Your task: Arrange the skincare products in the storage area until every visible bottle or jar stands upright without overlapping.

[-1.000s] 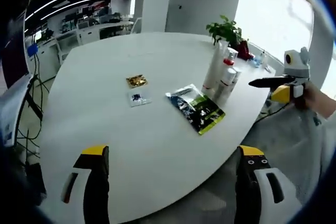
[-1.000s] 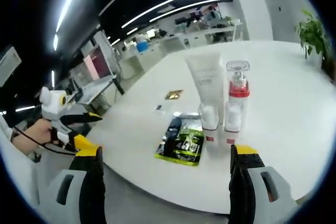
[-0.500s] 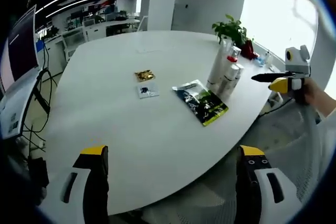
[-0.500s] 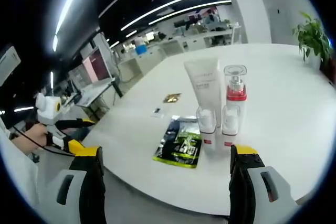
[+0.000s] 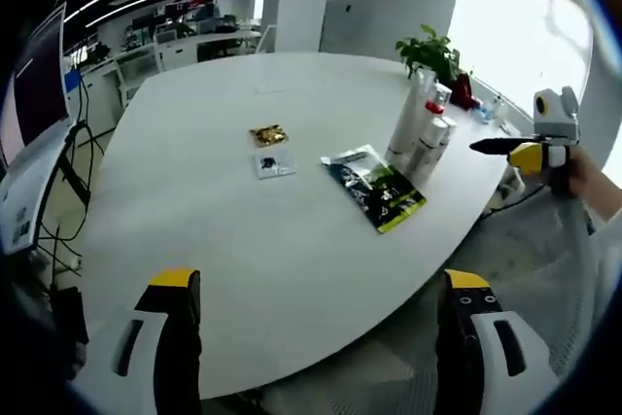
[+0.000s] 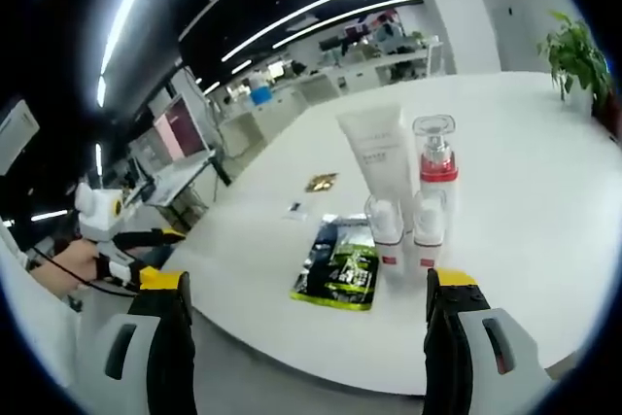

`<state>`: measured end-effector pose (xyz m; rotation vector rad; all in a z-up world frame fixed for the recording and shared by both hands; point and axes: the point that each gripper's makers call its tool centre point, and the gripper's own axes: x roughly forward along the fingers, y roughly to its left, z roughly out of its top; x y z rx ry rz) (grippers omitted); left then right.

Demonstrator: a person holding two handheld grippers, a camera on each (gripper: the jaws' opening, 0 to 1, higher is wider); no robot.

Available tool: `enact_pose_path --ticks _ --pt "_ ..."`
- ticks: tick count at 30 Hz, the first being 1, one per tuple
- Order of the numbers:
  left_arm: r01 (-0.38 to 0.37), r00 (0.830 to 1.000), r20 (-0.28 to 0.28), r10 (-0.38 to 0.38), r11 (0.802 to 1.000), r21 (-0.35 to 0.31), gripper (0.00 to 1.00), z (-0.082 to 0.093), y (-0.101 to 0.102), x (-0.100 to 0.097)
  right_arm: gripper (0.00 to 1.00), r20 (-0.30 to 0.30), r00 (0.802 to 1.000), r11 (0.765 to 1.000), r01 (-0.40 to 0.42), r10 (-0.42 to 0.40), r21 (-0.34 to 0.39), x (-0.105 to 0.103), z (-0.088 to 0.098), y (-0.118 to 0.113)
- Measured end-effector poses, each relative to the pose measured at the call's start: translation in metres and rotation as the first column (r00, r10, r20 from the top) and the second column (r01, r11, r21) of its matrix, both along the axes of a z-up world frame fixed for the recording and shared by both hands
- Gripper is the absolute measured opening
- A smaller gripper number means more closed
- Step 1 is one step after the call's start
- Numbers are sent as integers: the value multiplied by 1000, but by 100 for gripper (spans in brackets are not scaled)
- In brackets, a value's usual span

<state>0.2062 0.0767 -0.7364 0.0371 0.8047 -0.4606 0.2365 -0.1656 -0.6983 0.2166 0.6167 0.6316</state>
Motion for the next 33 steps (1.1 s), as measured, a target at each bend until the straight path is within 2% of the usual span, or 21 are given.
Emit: enact_pose_path --ticks 7,10,15,21,25,27,28,33 --pt "-10 1000 -20 10 1000 10 98 -4 -5 8 99 -22 1000 999 -9 10 31 -3 3 4" --pt "-7 1000 -28 8 1000 17 98 -5 -13 15 99 -24 1000 999 -6 7 53 -5 9 4" --pt "25 999 -47 -22 998 54 98 -17 -23 30 99 -19 1000 997 1 1 81 -10 16 3" --pt "33 997 -76 -27 997 75 98 -30 -30 47 99 -13 999 999 -37 38 39 -15 10 6" --pt "26 991 -132 -12 994 110 96 -42 -30 53 99 19 999 999 -49 48 9 -15 12 7" --pt "8 990 -143 9 993 118 96 -50 -31 67 99 21 998 998 -54 54 7 -15 11 6" --pt "-2 989 -147 19 993 118 96 -49 -32 69 99 22 998 998 -56 56 9 -15 11 7" --pt "-25 986 -157 47 990 139 96 -53 -37 98 97 23 997 998 -67 67 7 -17 11 8"
